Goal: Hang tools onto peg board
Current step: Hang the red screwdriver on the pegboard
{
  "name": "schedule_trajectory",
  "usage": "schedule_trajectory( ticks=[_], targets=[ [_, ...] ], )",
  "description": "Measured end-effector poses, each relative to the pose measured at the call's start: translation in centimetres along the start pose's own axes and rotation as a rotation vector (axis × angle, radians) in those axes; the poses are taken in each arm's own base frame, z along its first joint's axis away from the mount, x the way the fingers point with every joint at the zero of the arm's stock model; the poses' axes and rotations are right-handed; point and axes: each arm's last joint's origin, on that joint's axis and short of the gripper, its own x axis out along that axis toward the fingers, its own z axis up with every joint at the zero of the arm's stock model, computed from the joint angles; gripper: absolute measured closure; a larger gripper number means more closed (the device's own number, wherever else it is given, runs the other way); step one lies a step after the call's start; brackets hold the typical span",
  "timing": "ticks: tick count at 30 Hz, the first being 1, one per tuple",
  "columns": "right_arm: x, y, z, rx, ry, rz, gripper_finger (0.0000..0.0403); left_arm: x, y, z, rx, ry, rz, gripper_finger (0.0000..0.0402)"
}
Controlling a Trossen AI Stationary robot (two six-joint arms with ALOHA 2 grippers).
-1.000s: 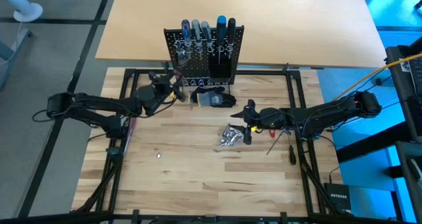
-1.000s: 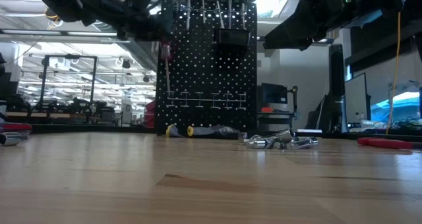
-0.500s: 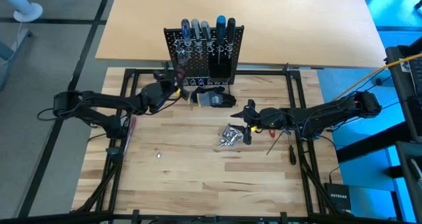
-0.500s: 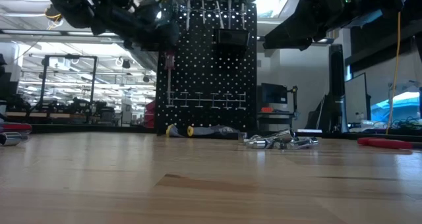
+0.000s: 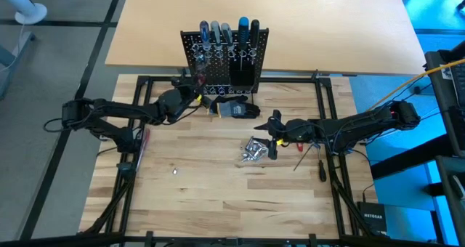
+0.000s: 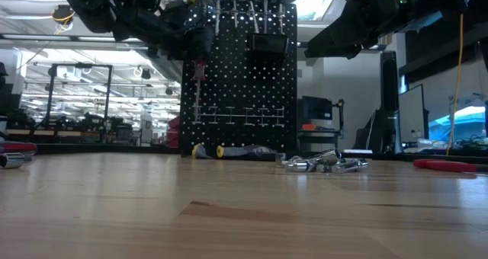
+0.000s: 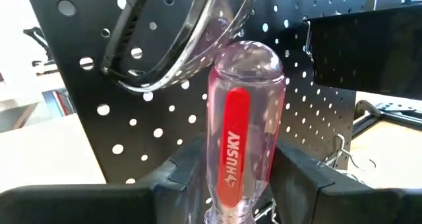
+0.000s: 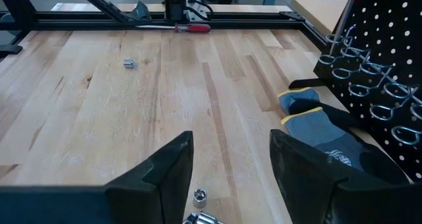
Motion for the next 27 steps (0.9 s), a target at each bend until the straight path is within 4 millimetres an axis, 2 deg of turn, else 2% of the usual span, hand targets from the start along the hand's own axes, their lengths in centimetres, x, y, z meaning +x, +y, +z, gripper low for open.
schedule_trajectory(
  ticks=[10, 18, 27],
  targets=[
    [0.0, 0.0, -0.1, -0.001, 0.006, 0.0, 0.0205, 0.0, 0.0, -0.8, 0.015, 0.053, -0.009, 0.0279],
    [0.0, 0.0, -0.1, -0.002, 0.007, -0.001, 0.0205, 0.5, 0.7, -1.6, -0.017, 0.093, 0.022, 0.0279],
    [0.0, 0.0, 0.0, 0.0, 0.004, -0.002, 0.0205, 2.0, 0.7, -3.8, -0.059, 0.153, 0.023, 0.0279]
  ],
)
